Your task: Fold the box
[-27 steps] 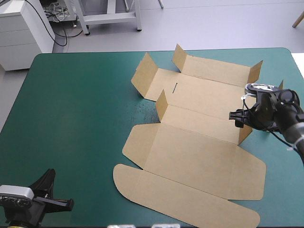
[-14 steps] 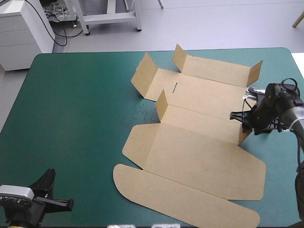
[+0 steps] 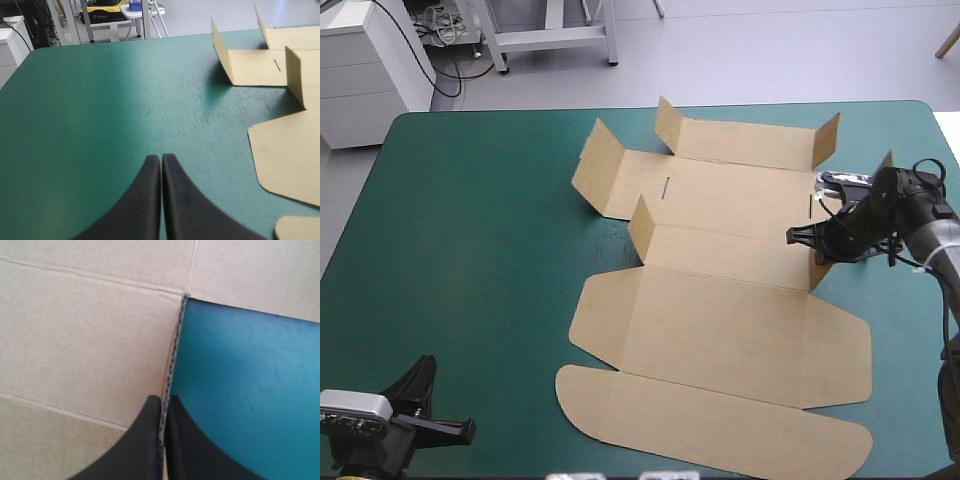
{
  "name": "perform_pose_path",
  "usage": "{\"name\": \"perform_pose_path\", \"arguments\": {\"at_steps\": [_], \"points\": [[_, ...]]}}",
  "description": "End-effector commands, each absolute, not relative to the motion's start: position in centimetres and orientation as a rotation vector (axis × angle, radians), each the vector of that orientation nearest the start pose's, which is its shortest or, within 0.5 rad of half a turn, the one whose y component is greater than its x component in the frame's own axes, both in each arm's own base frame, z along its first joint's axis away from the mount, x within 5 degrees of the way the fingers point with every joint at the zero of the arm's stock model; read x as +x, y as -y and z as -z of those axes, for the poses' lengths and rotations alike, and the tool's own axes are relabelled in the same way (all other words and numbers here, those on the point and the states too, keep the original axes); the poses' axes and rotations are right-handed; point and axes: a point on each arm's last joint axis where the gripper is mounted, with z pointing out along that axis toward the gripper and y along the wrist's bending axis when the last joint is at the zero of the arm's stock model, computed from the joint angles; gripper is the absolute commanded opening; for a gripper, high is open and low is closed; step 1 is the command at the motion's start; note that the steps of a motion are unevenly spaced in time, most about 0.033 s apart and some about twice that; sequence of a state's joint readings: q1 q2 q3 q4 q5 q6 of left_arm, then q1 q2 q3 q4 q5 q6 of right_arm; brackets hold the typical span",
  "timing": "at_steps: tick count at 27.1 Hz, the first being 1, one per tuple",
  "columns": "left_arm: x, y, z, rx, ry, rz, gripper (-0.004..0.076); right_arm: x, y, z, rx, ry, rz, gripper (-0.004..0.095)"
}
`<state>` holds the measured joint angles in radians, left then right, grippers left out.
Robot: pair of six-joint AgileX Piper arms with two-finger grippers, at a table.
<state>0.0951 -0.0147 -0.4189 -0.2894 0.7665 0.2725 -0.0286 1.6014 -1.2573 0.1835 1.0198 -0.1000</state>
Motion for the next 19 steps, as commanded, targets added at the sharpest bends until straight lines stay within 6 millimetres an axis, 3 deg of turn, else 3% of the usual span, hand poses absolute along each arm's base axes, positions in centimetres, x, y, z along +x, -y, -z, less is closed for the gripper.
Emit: {"name": "perform_pose_path", "arguments": {"at_steps": [1, 8, 13, 19], "points": [[0.8, 1.7, -29.5, 0.094, -1.674, 0.078, -0.0008, 33.0, -2.8, -30.3, -0.188, -2.685, -0.237, -0.002], [0.8, 1.7, -29.5, 0.093, -1.674, 0.082, -0.0008, 34.5, -9.4, -31.1, -0.768, -2.536, -0.214, -0.002], [0.8, 1.7, -29.5, 0.093, -1.674, 0.082, -0.0008, 35.3, -14.2, -32.3, -1.187, -2.304, -0.11, -0.002], [0.8, 1.7, -29.5, 0.093, -1.674, 0.082, -0.0008, 36.7, -19.6, -33.7, -1.517, -1.99, -0.005, -0.0022]]}}
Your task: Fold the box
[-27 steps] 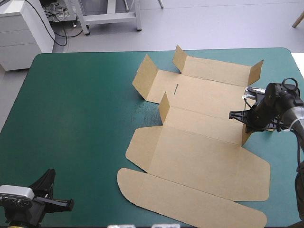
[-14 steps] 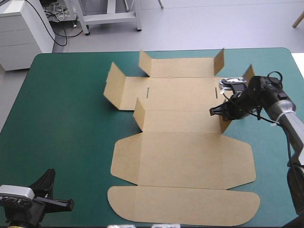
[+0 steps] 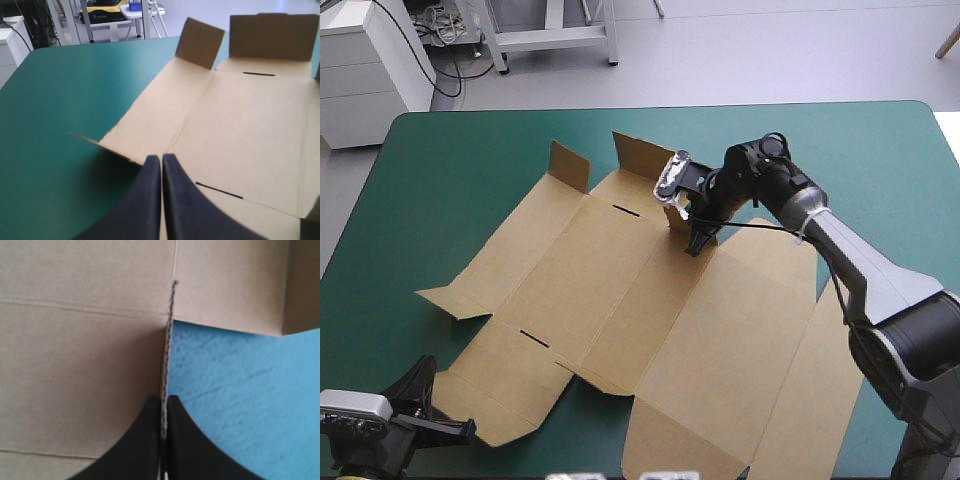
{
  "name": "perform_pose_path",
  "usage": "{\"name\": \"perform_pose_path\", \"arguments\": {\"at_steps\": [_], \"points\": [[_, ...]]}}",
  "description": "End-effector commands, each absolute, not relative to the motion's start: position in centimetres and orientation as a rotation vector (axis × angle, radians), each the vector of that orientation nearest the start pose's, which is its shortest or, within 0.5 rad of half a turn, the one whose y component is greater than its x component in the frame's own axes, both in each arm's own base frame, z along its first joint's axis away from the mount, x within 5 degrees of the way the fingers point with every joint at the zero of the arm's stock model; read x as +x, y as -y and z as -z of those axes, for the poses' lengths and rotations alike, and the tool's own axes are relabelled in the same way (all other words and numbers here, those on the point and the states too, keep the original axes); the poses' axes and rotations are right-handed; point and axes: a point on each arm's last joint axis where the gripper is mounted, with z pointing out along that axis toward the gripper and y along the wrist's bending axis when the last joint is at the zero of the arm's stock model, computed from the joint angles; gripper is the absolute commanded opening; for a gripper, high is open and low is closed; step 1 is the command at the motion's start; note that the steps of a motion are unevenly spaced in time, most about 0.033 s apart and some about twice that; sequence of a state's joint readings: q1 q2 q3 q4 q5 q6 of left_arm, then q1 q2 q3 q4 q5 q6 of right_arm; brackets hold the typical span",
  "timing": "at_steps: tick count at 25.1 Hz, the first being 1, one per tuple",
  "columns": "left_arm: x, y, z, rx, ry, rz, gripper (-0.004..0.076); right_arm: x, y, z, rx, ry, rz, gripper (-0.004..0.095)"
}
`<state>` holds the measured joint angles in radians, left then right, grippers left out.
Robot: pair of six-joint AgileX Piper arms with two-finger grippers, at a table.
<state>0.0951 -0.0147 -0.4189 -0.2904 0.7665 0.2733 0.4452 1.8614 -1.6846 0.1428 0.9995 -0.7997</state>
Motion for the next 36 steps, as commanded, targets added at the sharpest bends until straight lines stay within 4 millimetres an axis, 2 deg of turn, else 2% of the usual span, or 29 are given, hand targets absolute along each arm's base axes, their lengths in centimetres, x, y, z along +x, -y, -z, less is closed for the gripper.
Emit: {"name": "perform_pose_path", "arguments": {"at_steps": [1, 4, 7, 10, 16, 28, 33, 36], "points": [[0.8, 1.7, -29.5, 0.093, -1.674, 0.082, -0.0008, 37.4, -20.4, -33.5, -1.55, -1.953, 0.001, -0.0022], [0.8, 1.7, -29.5, 0.093, -1.674, 0.082, -0.0008, 38.8, -21.5, -32.5, -1.593, -1.917, -0.019, -0.0022], [0.8, 1.8, -29.5, 0.093, -1.673, 0.086, -0.0008, 39.7, -23.1, -31.0, -1.736, -1.753, -0.071, -0.0022], [0.8, 1.8, -29.5, 0.093, -1.673, 0.086, -0.0008, 40.5, -23.9, -30.6, -1.775, -1.666, 0.037, -0.0022], [0.8, 1.8, -29.5, 0.093, -1.673, 0.086, -0.0008, 40.7, -24.9, -31.4, -1.906, -1.449, 0.211, -0.0022], [0.8, 1.8, -29.5, 0.088, -1.673, 0.09, -0.0008, 41.0, -25.8, -29.5, -1.951, -1.408, 0.132, -0.0022], [0.8, 1.8, -29.5, 0.088, -1.673, 0.09, -0.0008, 40.9, -26.1, -29.6, -1.923, -1.411, 0.09, -0.0016], [0.8, 1.8, -29.5, 0.088, -1.673, 0.09, -0.0008, 40.8, -26.3, -29.7, -1.911, -1.406, 0.059, 0.0031]]}}
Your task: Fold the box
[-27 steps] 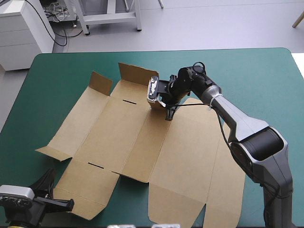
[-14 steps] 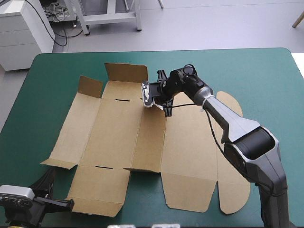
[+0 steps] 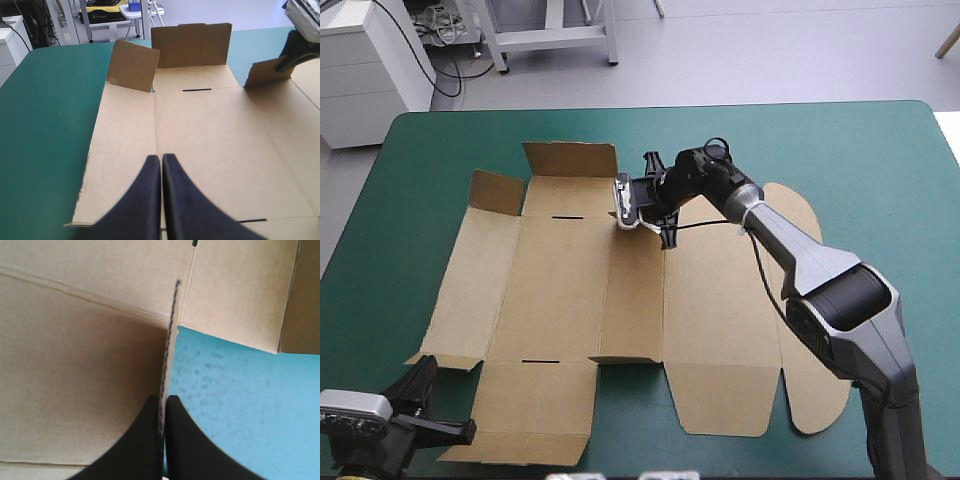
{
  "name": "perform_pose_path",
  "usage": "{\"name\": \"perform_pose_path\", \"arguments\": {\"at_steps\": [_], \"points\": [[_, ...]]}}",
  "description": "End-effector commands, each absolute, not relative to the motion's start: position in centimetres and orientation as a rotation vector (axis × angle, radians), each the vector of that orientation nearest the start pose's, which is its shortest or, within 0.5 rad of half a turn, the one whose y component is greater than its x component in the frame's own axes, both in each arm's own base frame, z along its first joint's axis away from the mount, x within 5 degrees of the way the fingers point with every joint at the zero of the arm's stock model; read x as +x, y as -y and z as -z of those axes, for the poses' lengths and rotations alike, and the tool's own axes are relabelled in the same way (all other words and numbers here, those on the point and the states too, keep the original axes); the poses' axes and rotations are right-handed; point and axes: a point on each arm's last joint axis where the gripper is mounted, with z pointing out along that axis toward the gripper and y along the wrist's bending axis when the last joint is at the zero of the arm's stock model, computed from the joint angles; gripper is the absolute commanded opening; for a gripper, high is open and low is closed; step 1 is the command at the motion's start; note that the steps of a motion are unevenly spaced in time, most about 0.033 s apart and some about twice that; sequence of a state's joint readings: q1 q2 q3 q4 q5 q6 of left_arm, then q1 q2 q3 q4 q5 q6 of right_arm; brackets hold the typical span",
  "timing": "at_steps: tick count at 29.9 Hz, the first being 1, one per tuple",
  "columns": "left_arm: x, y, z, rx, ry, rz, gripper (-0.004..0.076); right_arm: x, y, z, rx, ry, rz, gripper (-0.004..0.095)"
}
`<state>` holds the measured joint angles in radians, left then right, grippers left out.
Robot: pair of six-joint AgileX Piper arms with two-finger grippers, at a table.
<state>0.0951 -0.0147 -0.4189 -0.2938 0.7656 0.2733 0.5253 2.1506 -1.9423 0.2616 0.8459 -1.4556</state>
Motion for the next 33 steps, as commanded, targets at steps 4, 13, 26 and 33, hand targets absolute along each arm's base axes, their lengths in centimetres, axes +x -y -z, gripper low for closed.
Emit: {"name": "perform_pose_path", "arguments": {"at_steps": [4, 13, 26, 33], "points": [[0.8, 1.8, -29.5, 0.088, -1.673, 0.09, -0.0008, 41.0, -26.4, -29.8, -1.881, -1.415, 0.063, 0.0305], [0.8, 1.8, -29.5, 0.088, -1.673, 0.09, -0.0008, 39.9, -25.3, -34.9, -1.458, -1.655, -0.048, 0.0771], [0.8, 1.8, -29.5, 0.088, -1.673, 0.09, -0.0008, 37.4, -21.6, -40.1, -0.946, -1.998, -0.096, 0.0], [0.9, 1.7, -29.5, 0.087, -1.669, 0.079, -0.0008, 37.8, -18.9, -38.7, -0.69, -2.253, -0.117, -0.0002]]}}
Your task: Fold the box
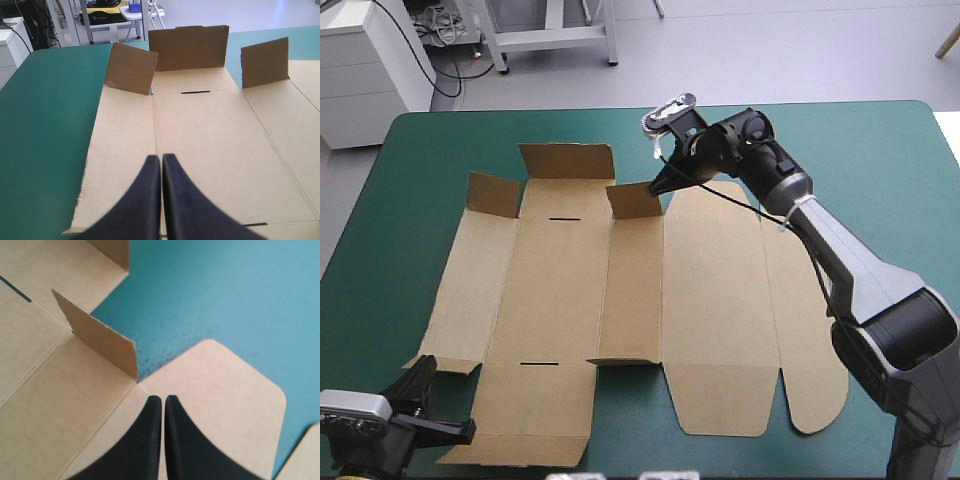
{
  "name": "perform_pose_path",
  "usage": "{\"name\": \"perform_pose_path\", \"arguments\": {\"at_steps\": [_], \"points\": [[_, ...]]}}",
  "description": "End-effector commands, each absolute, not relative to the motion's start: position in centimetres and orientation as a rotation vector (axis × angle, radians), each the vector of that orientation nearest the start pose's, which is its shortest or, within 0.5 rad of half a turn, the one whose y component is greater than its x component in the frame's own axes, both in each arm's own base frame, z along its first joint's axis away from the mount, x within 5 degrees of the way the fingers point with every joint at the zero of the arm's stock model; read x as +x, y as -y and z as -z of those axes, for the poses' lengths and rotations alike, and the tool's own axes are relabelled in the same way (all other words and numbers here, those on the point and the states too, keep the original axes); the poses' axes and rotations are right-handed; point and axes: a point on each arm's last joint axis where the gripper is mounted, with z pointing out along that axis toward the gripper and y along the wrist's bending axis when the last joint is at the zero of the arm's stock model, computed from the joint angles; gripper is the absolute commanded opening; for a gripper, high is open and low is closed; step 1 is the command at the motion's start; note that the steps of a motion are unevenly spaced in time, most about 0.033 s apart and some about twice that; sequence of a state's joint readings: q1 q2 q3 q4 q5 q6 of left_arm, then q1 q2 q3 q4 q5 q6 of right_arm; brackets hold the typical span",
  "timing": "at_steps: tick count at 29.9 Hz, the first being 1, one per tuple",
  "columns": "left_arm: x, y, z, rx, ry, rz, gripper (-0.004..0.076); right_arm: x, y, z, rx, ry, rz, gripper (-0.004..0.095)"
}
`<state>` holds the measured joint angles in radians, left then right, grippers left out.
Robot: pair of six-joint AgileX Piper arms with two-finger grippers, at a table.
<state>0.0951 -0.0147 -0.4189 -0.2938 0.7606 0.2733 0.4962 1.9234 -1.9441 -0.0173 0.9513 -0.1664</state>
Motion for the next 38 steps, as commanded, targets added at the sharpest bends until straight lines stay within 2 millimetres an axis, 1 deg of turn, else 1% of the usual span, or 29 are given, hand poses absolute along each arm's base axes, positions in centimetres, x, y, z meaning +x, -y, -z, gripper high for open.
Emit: {"name": "perform_pose_path", "arguments": {"at_steps": [1, 3, 5, 6, 8, 11, 14, 16, 18, 19, 24, 30, 38], "points": [[0.9, 1.7, -29.5, 0.087, -1.669, 0.079, -0.0008, 37.8, -18.4, -38.3, -0.688, -2.277, -0.1, -0.0002], [0.9, 1.7, -29.5, 0.087, -1.669, 0.079, -0.0006, 37.4, -17.6, -37.6, -0.679, -2.296, -0.089, -0.0002], [0.9, 1.7, -29.5, 0.087, -1.671, 0.079, 0.0006, 36.6, -16.5, -36.9, -0.662, -2.3, -0.086, -0.0005], [0.9, 1.7, -29.5, 0.088, -1.671, 0.077, 0.0018, 36.1, -16.1, -36.7, -0.653, -2.299, -0.092, -0.0009], [0.9, 1.7, -29.5, 0.088, -1.671, 0.077, 0.0071, 34.6, -15.0, -36.0, -0.619, -2.281, -0.122, -0.0021], [0.9, 1.7, -29.5, 0.088, -1.671, 0.077, 0.0207, 32.1, -12.9, -35.3, -0.541, -2.235, -0.16, -0.0021], [0.9, 1.7, -29.5, 0.084, -1.671, 0.08, 0.0384, 29.6, -10.9, -34.6, -0.486, -2.215, -0.146, -0.0021], [0.9, 1.7, -29.5, 0.079, -1.671, 0.084, 0.0517, 28.1, -9.8, -34.2, -0.466, -2.217, -0.136, -0.0021], [0.9, 1.7, -29.5, 0.079, -1.673, 0.084, 0.0598, 26.6, -8.7, -33.8, -0.448, -2.225, -0.125, -0.0021], [0.9, 1.7, -29.5, 0.079, -1.673, 0.084, 0.0617, 25.8, -8.3, -33.6, -0.441, -2.223, -0.122, -0.0021], [0.9, 1.7, -29.5, 0.084, -1.671, 0.094, 0.062, 22.8, -6.5, -32.3, -0.406, -2.208, -0.105, -0.0021], [0.9, 1.7, -29.5, 0.072, -1.672, 0.1, 0.0621, 19.5, -5.5, -30.3, -0.419, -2.206, -0.087, -0.0021], [0.9, 1.7, -29.5, 0.07, -1.671, 0.102, 0.0621, 15.9, -4.5, -29.9, -0.399, -2.156, -0.096, -0.0021]]}}
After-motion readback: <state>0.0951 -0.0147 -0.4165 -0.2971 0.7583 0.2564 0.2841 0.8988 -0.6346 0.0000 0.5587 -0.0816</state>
